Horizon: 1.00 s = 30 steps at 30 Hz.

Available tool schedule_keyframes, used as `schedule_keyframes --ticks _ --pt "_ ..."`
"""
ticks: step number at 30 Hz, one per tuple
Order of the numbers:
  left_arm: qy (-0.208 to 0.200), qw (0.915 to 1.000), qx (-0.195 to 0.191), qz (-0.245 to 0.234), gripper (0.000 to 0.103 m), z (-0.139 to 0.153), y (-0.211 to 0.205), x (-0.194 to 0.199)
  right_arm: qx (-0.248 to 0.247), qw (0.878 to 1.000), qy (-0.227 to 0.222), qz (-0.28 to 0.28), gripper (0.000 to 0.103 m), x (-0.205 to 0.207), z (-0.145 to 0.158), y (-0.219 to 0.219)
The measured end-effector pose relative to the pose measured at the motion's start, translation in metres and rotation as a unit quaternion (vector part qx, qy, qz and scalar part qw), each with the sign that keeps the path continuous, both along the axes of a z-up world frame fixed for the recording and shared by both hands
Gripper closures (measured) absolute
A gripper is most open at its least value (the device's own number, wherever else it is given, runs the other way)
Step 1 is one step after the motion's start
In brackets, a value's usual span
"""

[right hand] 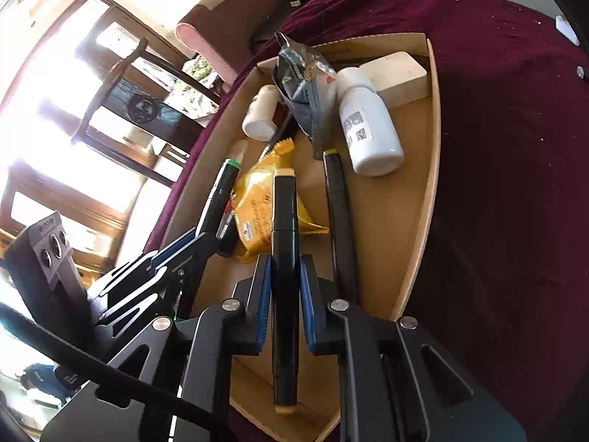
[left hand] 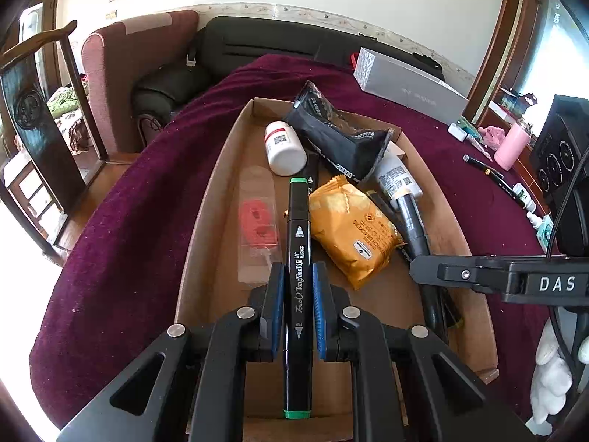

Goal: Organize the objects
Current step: 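Carry both markers into the cardboard tray and open both grippers, then move both grippers back toward the remaining items on the table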

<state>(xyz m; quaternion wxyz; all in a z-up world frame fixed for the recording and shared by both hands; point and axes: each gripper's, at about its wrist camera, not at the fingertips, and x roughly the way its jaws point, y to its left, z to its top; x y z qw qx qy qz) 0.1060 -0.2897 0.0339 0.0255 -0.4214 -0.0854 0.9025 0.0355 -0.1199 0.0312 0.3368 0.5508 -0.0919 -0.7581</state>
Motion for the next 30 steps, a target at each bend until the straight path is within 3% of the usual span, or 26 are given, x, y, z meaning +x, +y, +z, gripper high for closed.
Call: schedule_keyframes --ticks 9,14,21,24,30 --pt "0.013 0.9996 0.023 0.005 0.089 0.011 -0.003 0.005 0.003 1.000 0.017 -0.011 0.085 0.000 0.008 0.002" --pt "0.032 0.9980 0.054 0.012 0.070 0.024 -0.009 0.013 -0.015 0.998 0.049 -0.024 0.061 0.006 0.025 0.017" --pt "0.069 0.9902 0.121 0.000 0.067 0.046 -0.002 0.027 -0.049 0.995 0.070 -0.057 0.055 0.013 0.037 0.061" --pt "0.089 0.9898 0.111 -0.010 0.054 0.060 0.015 0.034 -0.054 0.992 0.084 -0.073 0.054 0.018 0.042 0.075" --pt "0.098 0.9908 0.079 -0.050 0.047 0.079 0.062 0.038 -0.016 0.983 0.142 -0.116 0.051 0.031 0.053 0.120"
